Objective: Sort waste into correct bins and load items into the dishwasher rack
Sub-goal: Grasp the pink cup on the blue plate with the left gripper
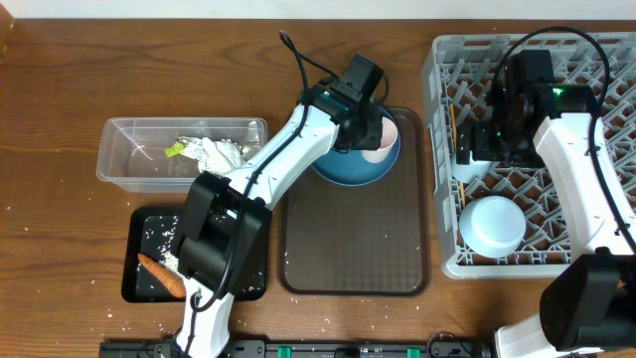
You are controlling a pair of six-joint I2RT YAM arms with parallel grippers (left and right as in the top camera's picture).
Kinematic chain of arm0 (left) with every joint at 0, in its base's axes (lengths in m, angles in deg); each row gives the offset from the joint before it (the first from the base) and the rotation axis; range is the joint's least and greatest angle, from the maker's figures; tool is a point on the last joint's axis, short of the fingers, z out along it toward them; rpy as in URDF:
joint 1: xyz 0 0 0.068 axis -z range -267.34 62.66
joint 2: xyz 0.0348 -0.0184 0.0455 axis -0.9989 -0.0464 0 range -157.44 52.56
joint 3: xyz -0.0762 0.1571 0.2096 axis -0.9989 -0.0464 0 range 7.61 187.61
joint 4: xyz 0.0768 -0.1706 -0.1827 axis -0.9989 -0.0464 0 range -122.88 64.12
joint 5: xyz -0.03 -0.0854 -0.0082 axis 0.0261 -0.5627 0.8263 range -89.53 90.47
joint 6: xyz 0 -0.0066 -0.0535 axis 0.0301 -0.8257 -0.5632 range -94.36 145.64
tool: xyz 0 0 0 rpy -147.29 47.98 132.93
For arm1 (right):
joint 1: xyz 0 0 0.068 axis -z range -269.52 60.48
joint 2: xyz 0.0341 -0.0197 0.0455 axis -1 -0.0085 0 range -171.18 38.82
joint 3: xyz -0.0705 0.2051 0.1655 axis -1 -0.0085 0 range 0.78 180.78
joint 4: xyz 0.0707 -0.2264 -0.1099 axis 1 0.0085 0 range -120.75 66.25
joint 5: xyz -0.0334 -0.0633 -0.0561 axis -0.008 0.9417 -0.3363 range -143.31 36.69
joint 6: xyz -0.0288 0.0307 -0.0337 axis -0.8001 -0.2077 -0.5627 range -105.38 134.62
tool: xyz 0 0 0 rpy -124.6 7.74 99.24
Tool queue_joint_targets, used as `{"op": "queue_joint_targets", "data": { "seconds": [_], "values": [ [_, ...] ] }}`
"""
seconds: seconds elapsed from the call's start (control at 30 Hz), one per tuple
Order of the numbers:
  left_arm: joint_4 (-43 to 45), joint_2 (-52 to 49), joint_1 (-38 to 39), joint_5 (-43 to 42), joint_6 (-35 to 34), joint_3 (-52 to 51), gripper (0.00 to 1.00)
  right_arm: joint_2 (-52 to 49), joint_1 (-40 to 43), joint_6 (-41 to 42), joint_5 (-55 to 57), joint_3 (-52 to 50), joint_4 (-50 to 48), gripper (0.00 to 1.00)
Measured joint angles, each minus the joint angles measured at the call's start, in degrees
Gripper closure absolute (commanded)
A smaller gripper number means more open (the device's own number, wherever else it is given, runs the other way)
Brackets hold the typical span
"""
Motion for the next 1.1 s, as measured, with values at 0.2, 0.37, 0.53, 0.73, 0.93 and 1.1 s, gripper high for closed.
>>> {"op": "queue_joint_targets", "data": {
  "seconds": [0.2, 0.37, 0.53, 0.73, 0.93, 1.1],
  "values": [
    [-0.07, 0.00, 0.00, 1.07, 0.00, -1.51, 0.63, 0.00, 0.00, 0.02, 0.00, 0.00, 0.00, 0.01],
    [0.07, 0.00, 0.00, 1.64, -0.22, -1.66, 0.72, 0.00, 0.00, 0.02, 0.00, 0.00, 0.00, 0.01],
    [0.07, 0.00, 0.00, 1.84, 0.00, -1.68, 0.73, 0.00, 0.00, 0.02, 0.00, 0.00, 0.00, 0.01],
    [-0.07, 0.00, 0.00, 1.84, 0.00, -1.68, 0.76, 0.00, 0.00, 0.00, 0.00, 0.00, 0.00, 0.01],
    [-0.11, 0.00, 0.11, 1.84, 0.00, -2.27, 0.77, 0.00, 0.00, 0.00, 0.00, 0.00, 0.00, 0.01],
    [-0.07, 0.00, 0.11, 1.84, -0.09, -2.60, 0.81, 0.00, 0.00, 0.00, 0.00, 0.00, 0.00, 0.01]
  ]
}}
